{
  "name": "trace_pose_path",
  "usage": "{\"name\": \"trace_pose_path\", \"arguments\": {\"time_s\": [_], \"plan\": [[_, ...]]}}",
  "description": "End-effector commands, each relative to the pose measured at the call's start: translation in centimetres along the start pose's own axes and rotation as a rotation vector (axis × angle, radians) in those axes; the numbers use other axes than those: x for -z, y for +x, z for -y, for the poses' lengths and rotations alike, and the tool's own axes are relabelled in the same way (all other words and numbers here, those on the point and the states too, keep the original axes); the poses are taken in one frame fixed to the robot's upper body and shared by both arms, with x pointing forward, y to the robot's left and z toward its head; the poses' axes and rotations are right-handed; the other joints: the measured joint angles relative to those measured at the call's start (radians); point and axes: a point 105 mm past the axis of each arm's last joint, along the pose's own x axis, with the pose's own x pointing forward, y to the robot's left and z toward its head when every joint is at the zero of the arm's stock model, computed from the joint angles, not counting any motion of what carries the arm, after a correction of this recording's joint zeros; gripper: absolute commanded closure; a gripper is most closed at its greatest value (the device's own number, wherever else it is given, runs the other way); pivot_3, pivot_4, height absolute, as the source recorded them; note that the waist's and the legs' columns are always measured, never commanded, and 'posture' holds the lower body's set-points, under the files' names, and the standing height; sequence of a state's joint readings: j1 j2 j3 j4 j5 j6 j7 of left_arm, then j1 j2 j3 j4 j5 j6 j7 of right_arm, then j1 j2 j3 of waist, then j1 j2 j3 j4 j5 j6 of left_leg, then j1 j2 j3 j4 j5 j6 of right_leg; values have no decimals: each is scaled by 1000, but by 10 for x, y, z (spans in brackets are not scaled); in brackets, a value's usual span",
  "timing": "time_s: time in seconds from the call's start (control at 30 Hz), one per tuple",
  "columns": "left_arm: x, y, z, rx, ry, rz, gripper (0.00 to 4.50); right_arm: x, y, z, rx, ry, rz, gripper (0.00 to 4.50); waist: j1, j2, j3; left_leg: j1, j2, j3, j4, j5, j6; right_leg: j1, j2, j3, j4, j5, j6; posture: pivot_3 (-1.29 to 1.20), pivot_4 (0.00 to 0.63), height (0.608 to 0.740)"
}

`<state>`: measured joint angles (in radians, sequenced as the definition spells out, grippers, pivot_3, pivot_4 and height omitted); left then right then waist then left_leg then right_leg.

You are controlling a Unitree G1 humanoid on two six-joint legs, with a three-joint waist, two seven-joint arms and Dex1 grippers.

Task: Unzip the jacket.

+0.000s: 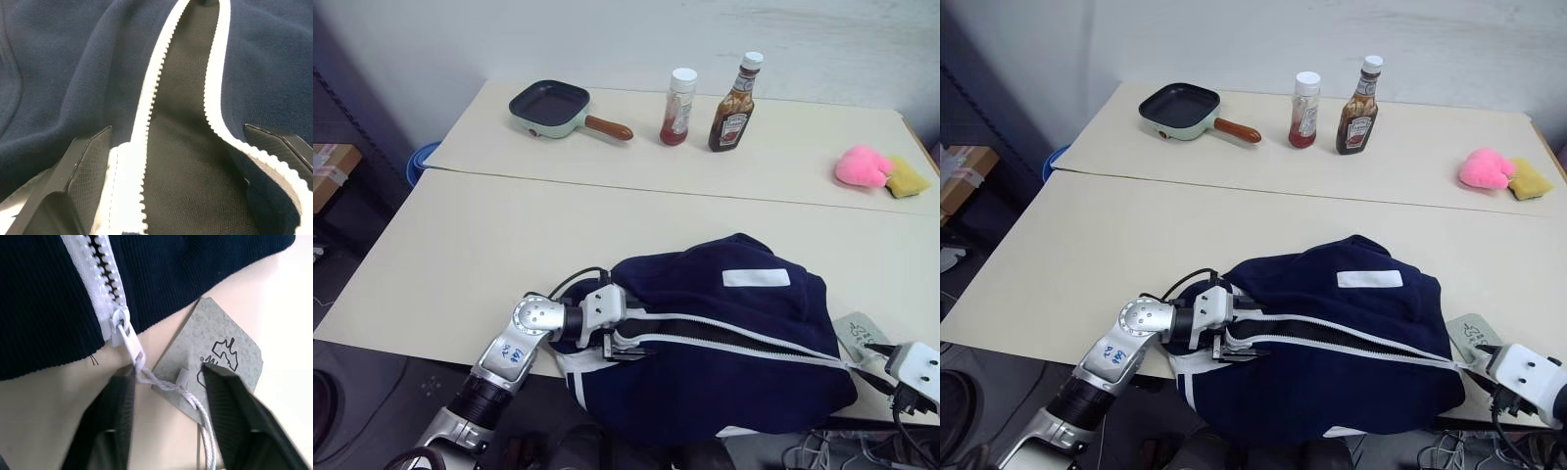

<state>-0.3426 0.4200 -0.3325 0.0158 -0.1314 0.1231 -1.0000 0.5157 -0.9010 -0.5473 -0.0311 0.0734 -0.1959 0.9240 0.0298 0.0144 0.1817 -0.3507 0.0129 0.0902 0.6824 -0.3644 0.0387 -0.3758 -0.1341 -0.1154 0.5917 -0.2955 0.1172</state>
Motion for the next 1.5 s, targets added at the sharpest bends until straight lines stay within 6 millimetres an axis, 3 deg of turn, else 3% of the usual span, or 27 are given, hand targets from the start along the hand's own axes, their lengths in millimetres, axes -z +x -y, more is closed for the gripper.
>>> {"name": "trace_pose_path", "arguments": {"time_s": [0.03, 0.1, 0.13, 0.23, 0.37, 0.6, 0.67, 0.8, 0.93, 1.03, 1.1, 1.17, 1.27, 1.37, 1.4, 1.5], "plan": [[17, 4, 8, 28, -63, -50, 0, -3, 4, -2, -9, -7, 16, 3706, 0, 0, 0, 0, 0, 0, 0, 0, 0, 0, 0, 0, 0, 0, 0, 0, 150, 740], [17, 4, 8, 29, -63, -51, 0, -3, 5, -4, -15, -9, 17, 4371, -1, 0, 0, 0, 0, 0, 0, 0, 0, 0, 0, 0, 0, 0, 0, 0, 150, 740], [17, 4, 8, 30, -62, -52, 0, -3, 6, -4, -17, -14, 17, 4445, -1, 0, 0, 0, 0, 0, 0, 0, 0, 0, 0, 0, 0, 0, 0, 0, 150, 740], [19, 3, 7, 27, -63, -61, 0, 1, 2, 2, 5, -40, -3, 4445, -1, 0, 0, 0, 0, 0, 0, 0, 0, 0, 0, 0, 0, 0, 0, 0, 150, 740], [25, 2, 7, 22, -62, -96, 0, 4, -6, 24, 101, -116, -38, 4445, -2, 1, 0, 0, -1, 0, 0, 0, 0, 0, 0, 0, 1, 0, 0, 0, 150, 740], [33, 2, 8, 24, -79, -133, 0, -4, -5, 42, 208, -180, -4, 4445, -3, 2, -1, 1, -1, 1, 0, 0, 0, 0, 0, 1, 1, 0, 0, 0, 150, 740], [34, 1, 8, 24, -83, -137, 0, -2, -6, 46, 225, -174, -13, 4445, -3, 2, -1, 1, -1, 1, 0, 0, 0, 1, 0, 1, 1, 0, 0, 0, 150, 740], [37, 0, 9, 23, -89, -147, 0, -6, -14, 77, 393, -159, 15, 4445, -4, 3, -2, 2, -1, 1, 0, 0, 1, 1, 0, 2, 2, 0, 0, 0, 150, 740], [37, 0, 12, 33, -95, -143, 0, -17, -6, 90, 502, -33, 109, 4445, -7, 3, -2, 4, -1, 2, 0, 1, 0, 2, 0, 3, 3, 0, 0, 0, 150, 740], [37, 1, 12, 34, -95, -142, 0, -18, 1, 85, 448, -60, 93, 4445, -3, 4, -3, 4, -1, 2, 0, 1, 0, 2, 0, 3, 3, 0, 0, 0, 150, 740], [36, 2, 11, 30, -93, -138, 0, -5, 4, 72, 369, -39, 23, 4445, -2, 4, -3, 4, -1, 2, 0, 1, 0, 2, 0, 2, 3, 0, 0, 0, 150, 740], [34, 1, 9, 21, -89, -123, 0, 4, 1, 66, 360, -8, -4, 4445, -2, 4, -3, 4, -1, 2, 0, 1, 0, 2, 1, 2, 3, 0, 0, 0, 150, 740], [22, -4, 3, 4, -77, -51, 0, 2, -10, 57, 349, 93, 64, 4445, -6, 5, -3, 4, -1, 2, 0, 1, 0, 2, 0, 3, 3, 0, 0, 0, 150, 740], [3, -15, -3, -9, -104, 58, 0, 8, -26, 47, 323, 178, 89, 3886, -7, 5, -3, 4, 0, 2, 0, 1, 0, 1, 0, 4, 3, 0, 0, 0, 150, 740], [-2, -19, -3, 2, -116, 87, 0, 4, -32, 47, 336, 180, 137, 3577, -7, 5, -3, 4, 0, 2, 0, 1, 0, 1, 0, 4, 3, 0, 0, 0, 150, 740], [-25, -43, -3, 33, -139, 186, 0, -21, -54, 19, 144, 360, 344, 2562, -9, 5, -2, 2, 1, 2, 0, 0, 0, -1, 1, 4, 3, 0, 0, 0, 150, 740]]}}
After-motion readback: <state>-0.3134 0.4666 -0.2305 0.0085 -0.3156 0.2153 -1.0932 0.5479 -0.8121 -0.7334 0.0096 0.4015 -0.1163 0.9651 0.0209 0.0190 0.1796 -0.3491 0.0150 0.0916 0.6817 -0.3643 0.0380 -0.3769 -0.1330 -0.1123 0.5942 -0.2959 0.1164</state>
